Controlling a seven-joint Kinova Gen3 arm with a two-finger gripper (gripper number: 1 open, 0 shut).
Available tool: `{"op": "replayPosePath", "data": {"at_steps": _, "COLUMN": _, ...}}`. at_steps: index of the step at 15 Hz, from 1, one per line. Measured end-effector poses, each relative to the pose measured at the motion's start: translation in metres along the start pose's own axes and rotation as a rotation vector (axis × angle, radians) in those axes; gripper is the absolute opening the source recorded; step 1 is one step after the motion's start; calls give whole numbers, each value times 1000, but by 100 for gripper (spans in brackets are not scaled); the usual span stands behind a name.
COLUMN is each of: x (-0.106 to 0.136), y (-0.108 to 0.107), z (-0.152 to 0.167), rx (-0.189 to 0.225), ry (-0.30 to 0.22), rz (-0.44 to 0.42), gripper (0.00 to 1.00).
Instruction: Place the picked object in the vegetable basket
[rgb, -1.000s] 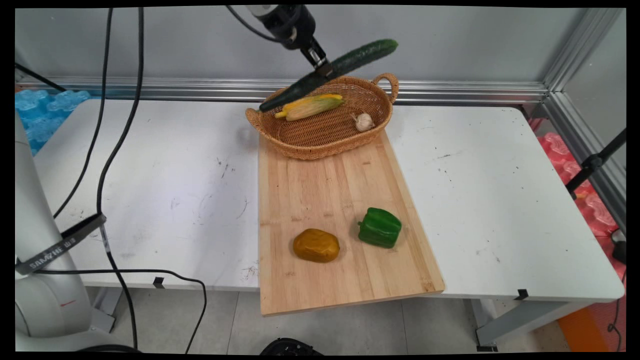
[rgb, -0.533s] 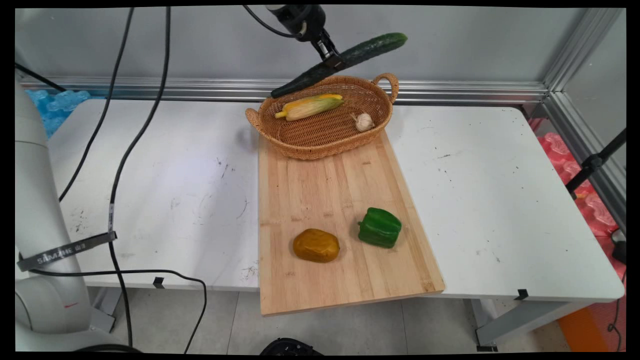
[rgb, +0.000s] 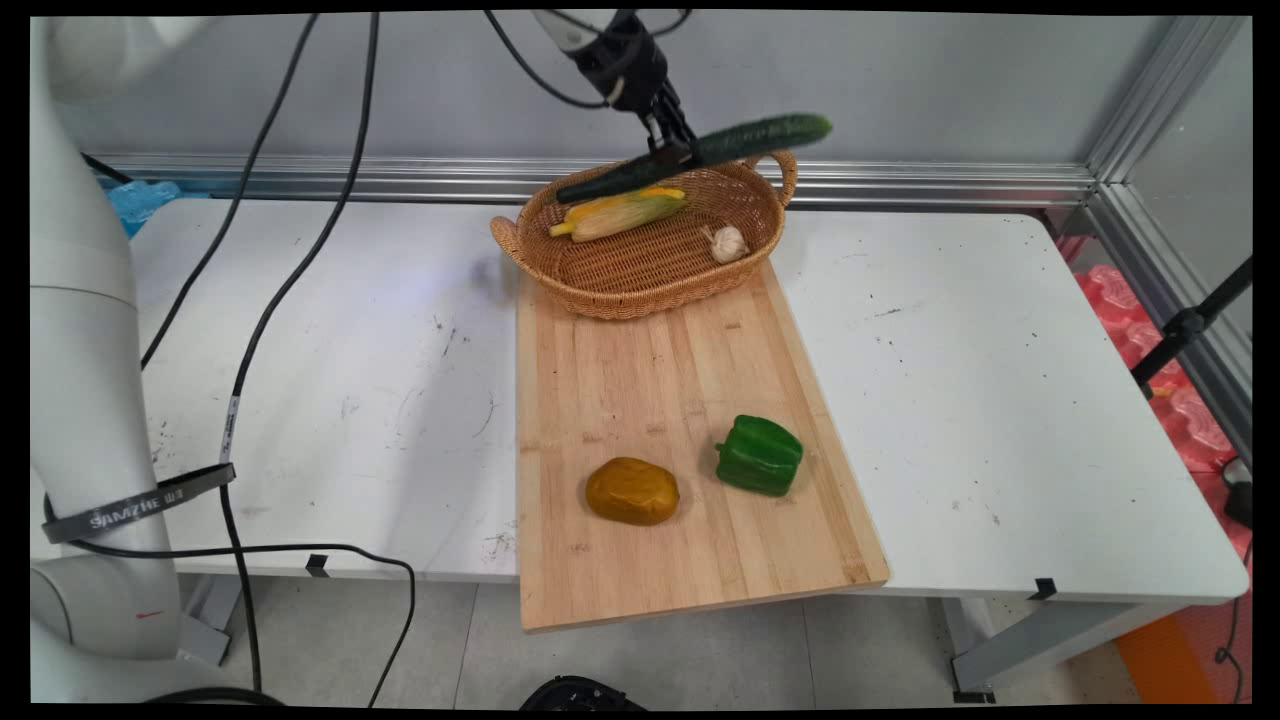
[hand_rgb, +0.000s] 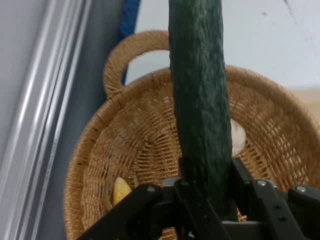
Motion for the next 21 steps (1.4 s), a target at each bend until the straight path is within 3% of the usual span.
{"op": "replayPosePath", "data": {"at_steps": 7, "x": -27, "y": -8, "z": 36, "rx": -76, "ry": -27, "rz": 95, "gripper": 0}}
{"op": "replayPosePath", "data": {"at_steps": 14, "x": -56, "y": -12, "z": 61, "rx": -120, "ry": -54, "rz": 115, "gripper": 0}}
{"op": "replayPosePath", "data": {"at_steps": 15, "x": -59, "y": -12, "z": 62, "rx": -123, "ry": -54, "rz": 114, "gripper": 100}}
{"op": "replayPosePath", "data": {"at_steps": 21, "x": -59, "y": -17, "z": 57, "rx": -119, "ry": -22, "rz": 106, "gripper": 100}}
